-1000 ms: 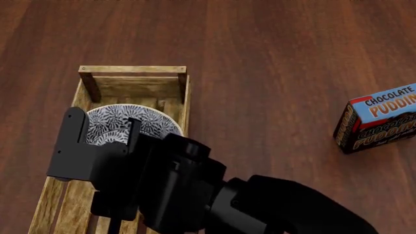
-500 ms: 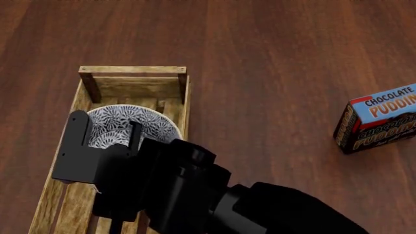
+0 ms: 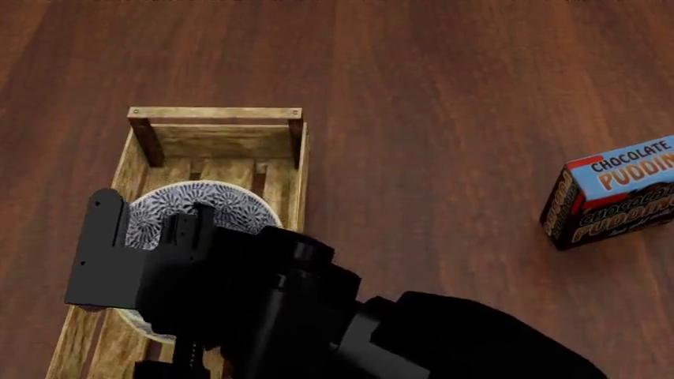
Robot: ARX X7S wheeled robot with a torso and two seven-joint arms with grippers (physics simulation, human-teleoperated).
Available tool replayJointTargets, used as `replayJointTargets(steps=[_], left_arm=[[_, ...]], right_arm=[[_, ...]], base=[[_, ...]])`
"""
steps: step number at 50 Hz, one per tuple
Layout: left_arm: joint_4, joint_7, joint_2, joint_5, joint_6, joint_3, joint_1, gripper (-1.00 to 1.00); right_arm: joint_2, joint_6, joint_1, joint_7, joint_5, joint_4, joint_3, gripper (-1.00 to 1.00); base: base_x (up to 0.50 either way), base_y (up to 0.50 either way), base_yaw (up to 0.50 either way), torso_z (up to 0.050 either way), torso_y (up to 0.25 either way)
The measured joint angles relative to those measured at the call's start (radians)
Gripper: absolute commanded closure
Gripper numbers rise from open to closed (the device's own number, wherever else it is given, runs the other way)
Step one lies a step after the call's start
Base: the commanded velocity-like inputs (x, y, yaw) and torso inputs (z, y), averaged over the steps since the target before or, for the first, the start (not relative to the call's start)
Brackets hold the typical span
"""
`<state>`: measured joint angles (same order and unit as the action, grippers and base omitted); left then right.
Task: Stack the left bowl on the right bowl and place them in the tray.
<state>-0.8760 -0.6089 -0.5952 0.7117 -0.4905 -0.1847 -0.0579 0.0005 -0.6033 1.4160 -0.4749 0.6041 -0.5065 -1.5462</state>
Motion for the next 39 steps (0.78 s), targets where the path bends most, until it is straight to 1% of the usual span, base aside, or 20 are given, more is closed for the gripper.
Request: replayJointTargets(steps=[8, 19, 39], left_arm=[[-0.002, 0.002, 0.001, 0.004, 0.007, 0.000, -0.003, -1.00], [-0.012, 0.000, -0.001, 0.014, 0.013, -0.006, -0.008, -1.00], [-0.045, -0.026, -0.015, 0.040, -0.008, 0.002, 0.012, -1.00]], right_arm=[[0.000, -0.083, 0.058, 0.042, 0.021, 0.116, 0.001, -1.00], [0.011, -0.195, 0.127, 0.142, 0.097, 0.256, 0.022, -1.00], [0.142, -0.421, 0.147, 0.387, 0.280, 0.570, 0.150, -1.00]], base=[[0.00, 0.00, 0.00, 0.000, 0.000], [0.00, 0.00, 0.00, 0.000, 0.000], [0.00, 0.00, 0.00, 0.000, 0.000]])
